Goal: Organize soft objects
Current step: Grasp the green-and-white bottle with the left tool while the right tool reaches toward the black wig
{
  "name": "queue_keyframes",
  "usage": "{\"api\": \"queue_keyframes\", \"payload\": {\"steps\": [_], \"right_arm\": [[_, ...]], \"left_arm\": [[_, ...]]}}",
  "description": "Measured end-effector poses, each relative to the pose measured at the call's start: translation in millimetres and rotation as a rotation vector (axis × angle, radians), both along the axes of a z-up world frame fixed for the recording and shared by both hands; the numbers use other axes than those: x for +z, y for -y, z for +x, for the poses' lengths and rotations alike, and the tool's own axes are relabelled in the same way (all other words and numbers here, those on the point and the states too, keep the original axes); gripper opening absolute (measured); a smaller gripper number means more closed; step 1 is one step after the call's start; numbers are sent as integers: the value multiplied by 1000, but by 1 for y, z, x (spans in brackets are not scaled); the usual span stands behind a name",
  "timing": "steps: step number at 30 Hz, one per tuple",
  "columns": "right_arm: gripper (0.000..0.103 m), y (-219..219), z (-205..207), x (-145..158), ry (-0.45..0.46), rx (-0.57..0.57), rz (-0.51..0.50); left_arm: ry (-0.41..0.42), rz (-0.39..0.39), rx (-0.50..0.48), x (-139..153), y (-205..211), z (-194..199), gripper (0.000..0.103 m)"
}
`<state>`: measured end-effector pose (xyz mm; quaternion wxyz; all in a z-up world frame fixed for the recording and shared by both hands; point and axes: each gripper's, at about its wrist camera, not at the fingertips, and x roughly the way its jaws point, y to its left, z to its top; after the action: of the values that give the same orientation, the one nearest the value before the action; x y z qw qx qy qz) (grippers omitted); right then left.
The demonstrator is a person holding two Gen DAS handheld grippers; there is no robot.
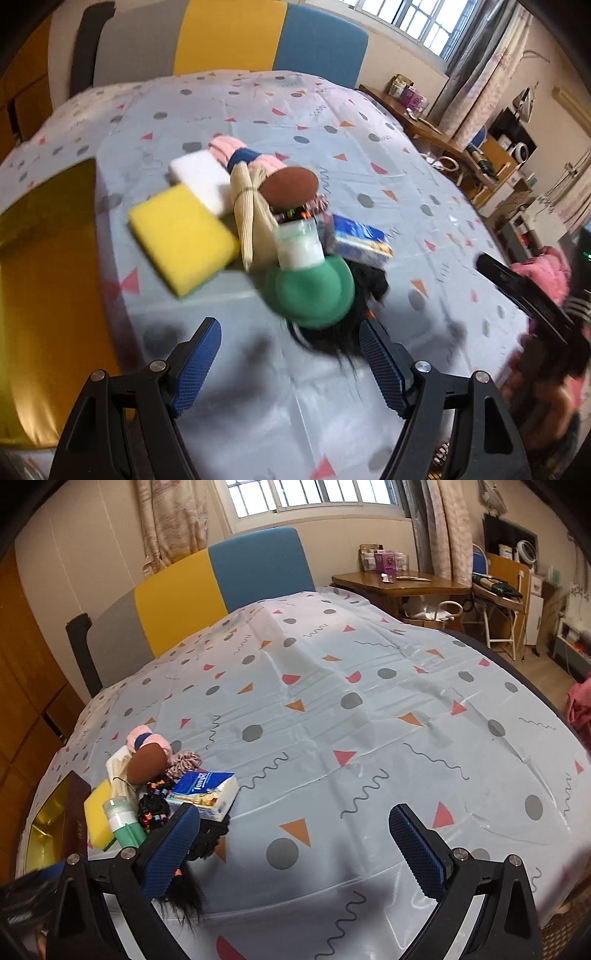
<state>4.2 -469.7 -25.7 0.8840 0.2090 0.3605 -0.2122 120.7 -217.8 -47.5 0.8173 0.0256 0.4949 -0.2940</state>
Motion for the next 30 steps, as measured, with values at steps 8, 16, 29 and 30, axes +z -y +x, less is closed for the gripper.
{"api": "queue_keyframes", "payload": {"steps": [8,16,29,30], "right_arm": [[103,3,0,1,22,1,35],[103,7,0,-1,28,-2,59],[103,1,8,-10,-18,35,63],[103,-2,10,-12,-30,48,64]], "left_arm": [[14,-58,-19,-15,33,19,80],[-42,-45,-7,-50,44,39,82],[-9,-79,-73,-40,9,1,57],[-6,-79,-82,-38,5,-5,57]]}}
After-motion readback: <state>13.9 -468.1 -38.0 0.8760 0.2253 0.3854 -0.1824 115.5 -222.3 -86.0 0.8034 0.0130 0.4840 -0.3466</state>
